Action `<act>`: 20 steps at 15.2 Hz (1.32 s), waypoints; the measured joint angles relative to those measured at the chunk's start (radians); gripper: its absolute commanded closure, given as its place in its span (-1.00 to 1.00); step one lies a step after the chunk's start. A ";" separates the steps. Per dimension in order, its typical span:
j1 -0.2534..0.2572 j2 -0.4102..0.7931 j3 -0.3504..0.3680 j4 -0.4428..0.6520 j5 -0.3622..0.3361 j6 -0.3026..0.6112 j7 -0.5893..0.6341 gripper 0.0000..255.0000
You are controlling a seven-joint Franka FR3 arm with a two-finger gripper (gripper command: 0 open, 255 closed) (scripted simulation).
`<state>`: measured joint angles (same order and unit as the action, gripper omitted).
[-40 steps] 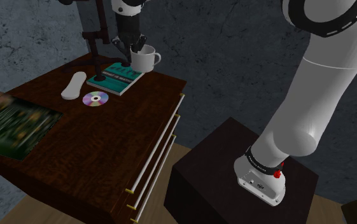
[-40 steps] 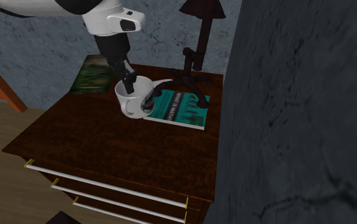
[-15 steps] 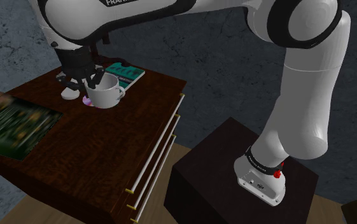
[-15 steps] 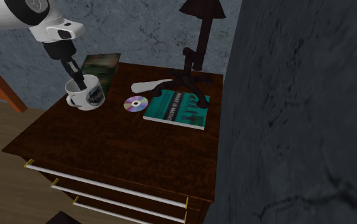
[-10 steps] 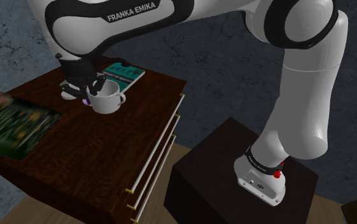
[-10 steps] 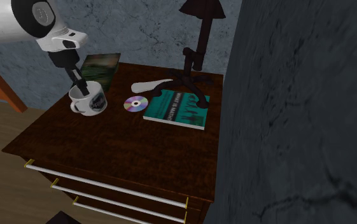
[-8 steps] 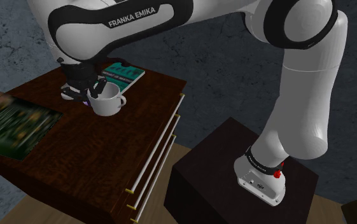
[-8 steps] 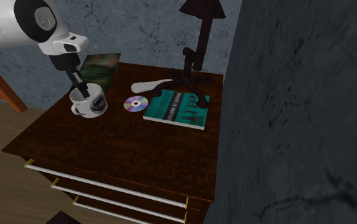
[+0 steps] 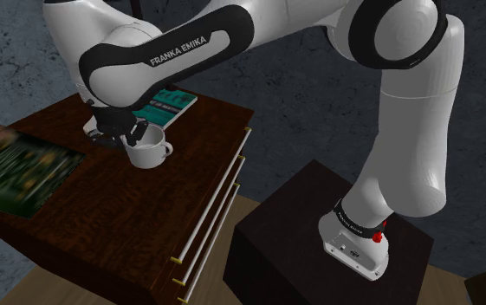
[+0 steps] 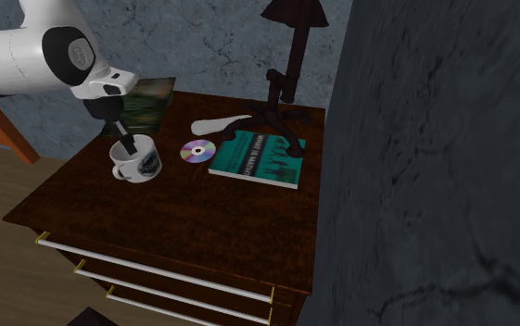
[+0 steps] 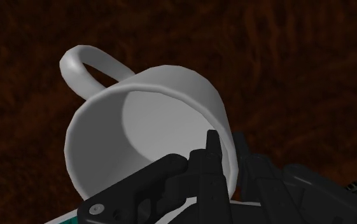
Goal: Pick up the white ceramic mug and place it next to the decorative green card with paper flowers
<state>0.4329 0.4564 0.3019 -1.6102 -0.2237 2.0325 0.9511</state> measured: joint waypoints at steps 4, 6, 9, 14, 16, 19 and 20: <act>0.000 0.017 -0.004 -0.026 -0.008 0.042 0.007 1.00; 0.001 0.020 -0.005 -0.028 -0.010 0.047 0.008 1.00; 0.001 0.022 -0.005 -0.029 -0.010 0.049 0.009 1.00; 0.001 0.022 -0.005 -0.028 -0.010 0.049 0.009 -1.00; 0.001 0.022 -0.005 -0.028 -0.010 0.049 0.009 -1.00; 0.000 0.005 -0.001 -0.012 -0.003 0.018 0.003 -1.00; 0.001 -0.007 0.002 0.002 0.002 -0.007 0.002 -1.00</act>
<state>0.4342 0.4495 0.3036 -1.6083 -0.2217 2.0252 0.9526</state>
